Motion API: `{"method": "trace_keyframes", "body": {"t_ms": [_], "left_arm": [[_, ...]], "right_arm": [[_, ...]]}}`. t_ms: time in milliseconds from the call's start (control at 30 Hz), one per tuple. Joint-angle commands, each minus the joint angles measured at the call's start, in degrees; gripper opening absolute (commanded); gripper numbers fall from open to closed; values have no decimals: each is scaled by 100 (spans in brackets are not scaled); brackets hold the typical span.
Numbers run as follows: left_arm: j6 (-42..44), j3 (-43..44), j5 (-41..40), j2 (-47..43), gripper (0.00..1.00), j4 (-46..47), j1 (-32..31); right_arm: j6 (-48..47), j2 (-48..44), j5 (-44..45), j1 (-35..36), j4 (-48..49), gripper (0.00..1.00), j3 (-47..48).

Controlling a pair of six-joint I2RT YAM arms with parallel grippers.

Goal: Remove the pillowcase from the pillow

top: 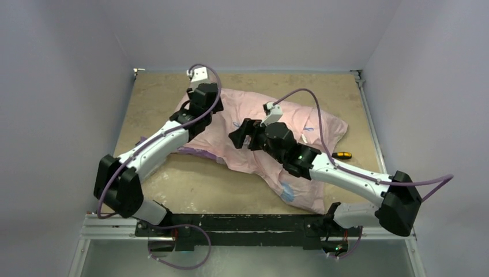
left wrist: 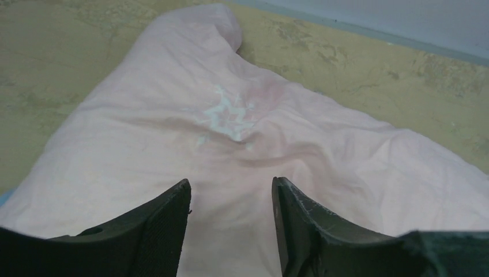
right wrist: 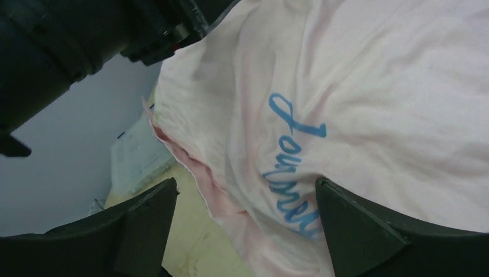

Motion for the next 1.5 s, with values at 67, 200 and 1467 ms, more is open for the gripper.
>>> {"method": "trace_keyframes", "body": {"t_ms": [67, 200, 1467], "left_arm": [[-456, -194, -369, -1435, 64, -594, 24], [-809, -650, 114, -2132, 68, -953, 21], [-1503, 413, 2562, 482, 66, 917, 1446]], "right_arm": [[-250, -389, 1137, -118, -926, 99, 844], [-356, -422, 1188, -978, -1259, 99, 918], [-912, 2544, 8, 19, 1193, 9, 2303]]}}
